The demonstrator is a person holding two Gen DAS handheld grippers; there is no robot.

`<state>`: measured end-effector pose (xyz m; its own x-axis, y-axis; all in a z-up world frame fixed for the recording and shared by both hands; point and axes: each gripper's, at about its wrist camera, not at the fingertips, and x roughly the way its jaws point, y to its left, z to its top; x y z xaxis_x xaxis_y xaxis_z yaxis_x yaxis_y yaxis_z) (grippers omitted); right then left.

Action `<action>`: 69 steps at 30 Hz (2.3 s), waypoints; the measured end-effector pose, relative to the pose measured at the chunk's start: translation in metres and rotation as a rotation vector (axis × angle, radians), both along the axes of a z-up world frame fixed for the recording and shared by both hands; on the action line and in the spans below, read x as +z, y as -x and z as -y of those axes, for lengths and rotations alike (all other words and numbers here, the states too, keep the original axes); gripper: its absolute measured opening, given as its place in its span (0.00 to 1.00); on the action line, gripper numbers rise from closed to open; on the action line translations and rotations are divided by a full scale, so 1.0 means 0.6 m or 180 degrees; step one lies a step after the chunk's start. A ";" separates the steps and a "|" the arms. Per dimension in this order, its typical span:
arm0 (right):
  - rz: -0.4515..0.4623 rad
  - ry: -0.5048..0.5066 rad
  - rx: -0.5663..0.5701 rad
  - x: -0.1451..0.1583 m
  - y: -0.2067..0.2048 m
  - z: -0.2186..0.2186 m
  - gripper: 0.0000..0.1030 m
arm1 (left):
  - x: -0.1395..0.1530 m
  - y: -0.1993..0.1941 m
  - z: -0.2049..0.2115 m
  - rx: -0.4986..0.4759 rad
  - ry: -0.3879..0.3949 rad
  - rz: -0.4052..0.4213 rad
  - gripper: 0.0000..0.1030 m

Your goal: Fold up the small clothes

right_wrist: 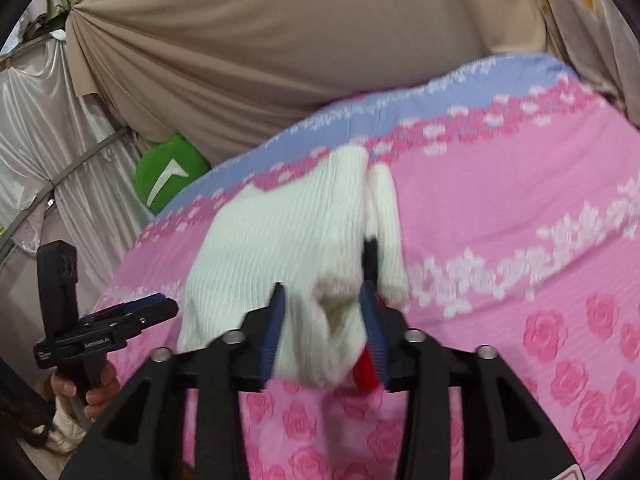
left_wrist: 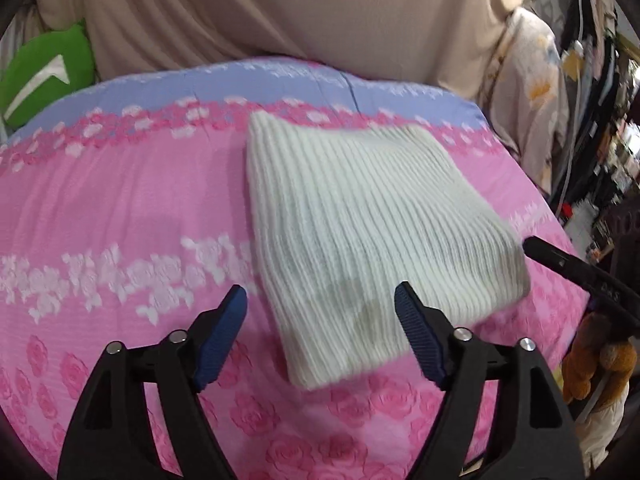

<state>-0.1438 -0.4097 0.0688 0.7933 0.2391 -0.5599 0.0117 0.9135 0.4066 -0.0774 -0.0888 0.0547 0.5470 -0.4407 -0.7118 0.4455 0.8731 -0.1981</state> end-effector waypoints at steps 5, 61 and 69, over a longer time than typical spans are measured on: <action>-0.0041 -0.0010 -0.0072 -0.003 -0.038 -0.006 0.46 | 0.023 -0.008 0.005 0.0079 0.0023 0.0093 0.72; -0.0553 -0.0634 -0.0071 -0.104 -0.166 0.013 0.82 | -0.085 -0.178 0.075 -0.0182 0.0497 -0.0815 0.96; -0.0481 -0.0656 -0.0090 -0.104 -0.183 0.009 0.84 | -0.085 -0.179 0.087 -0.0240 0.0434 -0.0639 0.96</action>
<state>-0.0338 -0.4151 0.0062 0.7124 0.3393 -0.6143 0.1107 0.8101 0.5758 0.0301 -0.1407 0.0037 0.3625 -0.5742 -0.7341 0.4483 0.7980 -0.4028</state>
